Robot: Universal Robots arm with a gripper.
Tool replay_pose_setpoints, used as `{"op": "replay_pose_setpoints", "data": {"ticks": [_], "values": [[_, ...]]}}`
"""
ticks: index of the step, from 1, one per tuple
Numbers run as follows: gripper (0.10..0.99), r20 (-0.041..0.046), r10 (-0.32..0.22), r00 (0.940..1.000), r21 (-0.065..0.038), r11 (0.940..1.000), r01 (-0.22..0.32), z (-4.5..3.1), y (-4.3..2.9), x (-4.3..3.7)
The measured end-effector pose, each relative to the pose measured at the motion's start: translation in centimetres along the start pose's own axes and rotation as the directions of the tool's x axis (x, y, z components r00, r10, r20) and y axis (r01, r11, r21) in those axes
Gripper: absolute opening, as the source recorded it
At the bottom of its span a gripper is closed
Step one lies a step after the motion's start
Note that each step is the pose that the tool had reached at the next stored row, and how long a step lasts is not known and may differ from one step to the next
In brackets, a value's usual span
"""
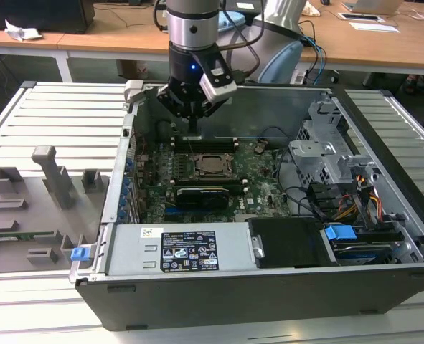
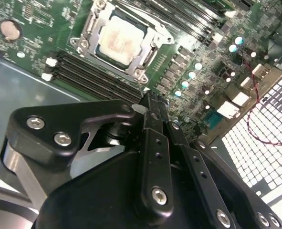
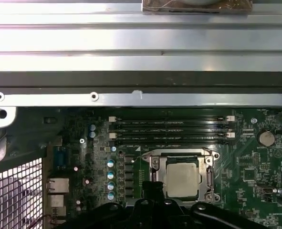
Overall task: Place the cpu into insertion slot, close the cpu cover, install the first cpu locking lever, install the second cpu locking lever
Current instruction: 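Install the first cpu locking lever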
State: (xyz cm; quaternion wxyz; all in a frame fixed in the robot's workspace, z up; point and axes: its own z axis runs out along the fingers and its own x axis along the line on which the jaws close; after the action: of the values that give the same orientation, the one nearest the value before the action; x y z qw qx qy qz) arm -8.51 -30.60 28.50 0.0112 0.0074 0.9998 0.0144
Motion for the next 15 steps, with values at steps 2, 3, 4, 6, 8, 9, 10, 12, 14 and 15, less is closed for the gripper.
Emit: {"op": "replay_pose_setpoints", "data": {"ticks": [2, 3, 4, 6, 8, 9, 10, 12, 14, 15], "values": [[0.11, 0.0003, 0.0, 1.0, 0.0, 1.0, 0.0, 0.19, -0.01, 0.49], [0.11, 0.0003, 0.0, 1.0, 0.0, 1.0, 0.0, 0.29, -0.01, 0.68], [0.11, 0.0001, 0.0, 1.0, 0.0, 1.0, 0.0, 0.47, -0.02, 0.88], [0.11, 0.0002, 0.0, 1.0, 0.001, 1.0, 0.0, 0.86, -0.03, 1.15], [0.11, 0.0002, -0.001, 1.0, 0.001, 1.0, 0.001, 1.03, -0.04, 1.4], [0.11, 0.0002, -0.002, 1.0, 0.001, 1.0, 0.002, 1.11, -0.05, 1.53], [0.11, 0.0, -0.002, 1.0, 0.001, 1.0, 0.002, 1.2, -0.05, 1.72], [0.11, 0.0002, -0.003, 1.0, 0.001, 1.0, 0.003, 1.33, -0.05, 1.92], [0.11, 0.0, -0.004, 1.0, 0.001, 1.0, 0.004, 1.49, 0.02, 2.02], [0.11, -0.0001, -0.009, 1.0, 0.001, 1.0, 0.009, 1.59, 0.08, 2.05]]}}
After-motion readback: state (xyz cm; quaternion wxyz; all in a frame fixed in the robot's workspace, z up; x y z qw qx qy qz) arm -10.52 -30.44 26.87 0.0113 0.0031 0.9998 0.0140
